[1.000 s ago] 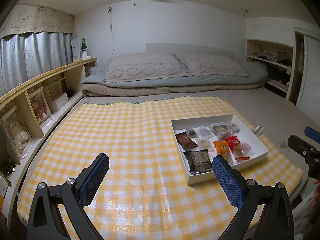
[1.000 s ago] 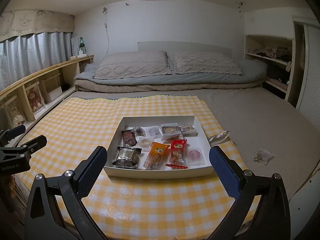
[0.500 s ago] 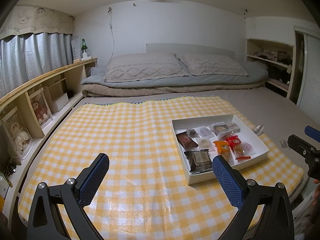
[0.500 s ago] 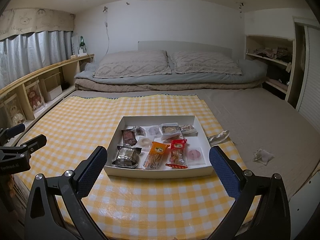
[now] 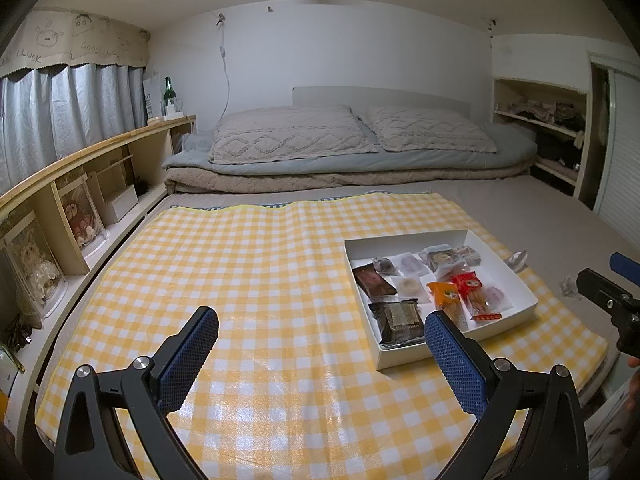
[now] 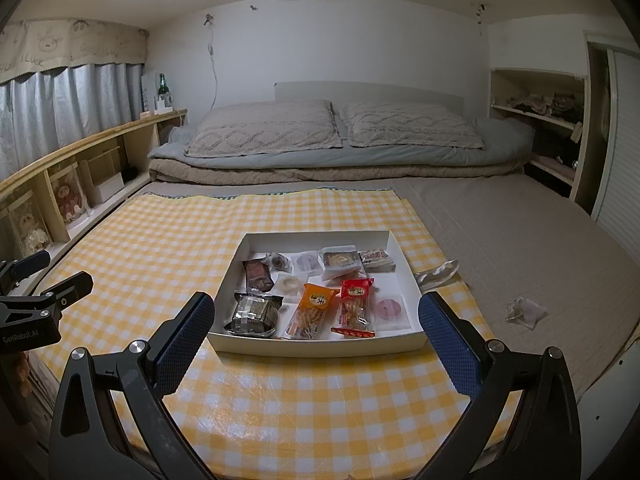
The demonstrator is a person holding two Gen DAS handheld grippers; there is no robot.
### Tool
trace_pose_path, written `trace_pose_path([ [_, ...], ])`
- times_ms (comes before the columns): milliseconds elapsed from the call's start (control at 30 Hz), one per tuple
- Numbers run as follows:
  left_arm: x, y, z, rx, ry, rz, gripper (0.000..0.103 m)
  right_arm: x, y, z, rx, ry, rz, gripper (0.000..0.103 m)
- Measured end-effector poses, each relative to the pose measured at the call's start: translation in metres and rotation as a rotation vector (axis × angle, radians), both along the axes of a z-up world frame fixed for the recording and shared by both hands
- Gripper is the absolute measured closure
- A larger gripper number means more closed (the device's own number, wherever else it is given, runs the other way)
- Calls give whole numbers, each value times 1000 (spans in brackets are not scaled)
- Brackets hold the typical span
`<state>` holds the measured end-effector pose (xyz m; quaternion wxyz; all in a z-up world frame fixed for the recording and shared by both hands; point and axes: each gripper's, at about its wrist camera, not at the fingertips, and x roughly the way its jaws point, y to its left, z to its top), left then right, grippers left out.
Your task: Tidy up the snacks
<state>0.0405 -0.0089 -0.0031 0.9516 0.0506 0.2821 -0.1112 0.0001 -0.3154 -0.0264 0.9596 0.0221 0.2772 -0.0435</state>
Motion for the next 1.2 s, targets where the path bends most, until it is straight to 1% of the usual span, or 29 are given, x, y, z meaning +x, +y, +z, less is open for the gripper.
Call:
trace_pose_path([
  [733,-2,0,1,-1,-4,1,0,0,1,-1,-1,2,-2,0],
  [1200,-8,-5,2,1,-20,14,0,-1,4,-1,-4,4,-5,0],
])
